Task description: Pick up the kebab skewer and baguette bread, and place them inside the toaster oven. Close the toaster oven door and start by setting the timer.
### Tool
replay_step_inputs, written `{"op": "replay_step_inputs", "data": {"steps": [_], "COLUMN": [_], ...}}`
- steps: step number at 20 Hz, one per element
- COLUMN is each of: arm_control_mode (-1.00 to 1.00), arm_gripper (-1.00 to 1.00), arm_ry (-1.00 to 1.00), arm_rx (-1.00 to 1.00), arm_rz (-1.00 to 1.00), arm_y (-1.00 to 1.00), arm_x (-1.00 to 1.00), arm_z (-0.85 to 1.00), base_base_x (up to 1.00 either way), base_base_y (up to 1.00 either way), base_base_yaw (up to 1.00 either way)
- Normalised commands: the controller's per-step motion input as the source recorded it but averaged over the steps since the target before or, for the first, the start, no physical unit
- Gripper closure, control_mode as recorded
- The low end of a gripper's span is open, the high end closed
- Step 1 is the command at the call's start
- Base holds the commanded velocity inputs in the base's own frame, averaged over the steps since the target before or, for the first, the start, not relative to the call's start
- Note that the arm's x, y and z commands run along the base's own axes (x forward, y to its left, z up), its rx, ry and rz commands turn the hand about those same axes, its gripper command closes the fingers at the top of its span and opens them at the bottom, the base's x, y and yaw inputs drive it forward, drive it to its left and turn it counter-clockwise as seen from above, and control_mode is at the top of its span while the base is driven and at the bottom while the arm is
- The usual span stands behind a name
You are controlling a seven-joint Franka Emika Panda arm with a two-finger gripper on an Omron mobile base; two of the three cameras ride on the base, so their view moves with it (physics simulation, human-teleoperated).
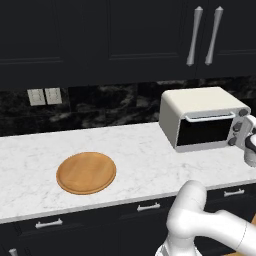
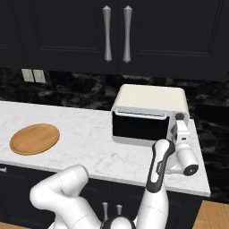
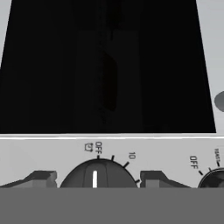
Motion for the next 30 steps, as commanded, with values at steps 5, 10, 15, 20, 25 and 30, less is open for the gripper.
{"op": "replay_step_inputs", "data": {"steps": [5,10,15,20,25,30], "arm_control_mode": [-1.00,-1.00,-1.00,-1.00,-1.00,-1.00], "arm_gripper": [1.00,1.00,1.00,1.00,1.00,1.00], "arm_ry": [-0.01,-0.04,-0.01,0.00,0.00,-0.03], "arm_rx": [-0.01,0.00,0.09,0.20,0.23,0.26], "arm_rz": [0.00,0.00,-0.08,-0.11,-0.09,-0.04], "arm_y": [-0.30,-0.01,0.00,0.00,-0.01,-0.13], "arm_x": [-0.10,0.01,0.15,0.16,0.05,0.00], "arm_z": [0.00,0.01,0.05,0.18,0.17,0.09], "base_base_x": [0.00,0.00,0.00,0.00,0.00,0.00], "base_base_y": [0.00,0.00,0.00,0.00,0.00,0.00], "base_base_yaw": [0.00,0.00,0.00,0.00,0.00,0.00]}}
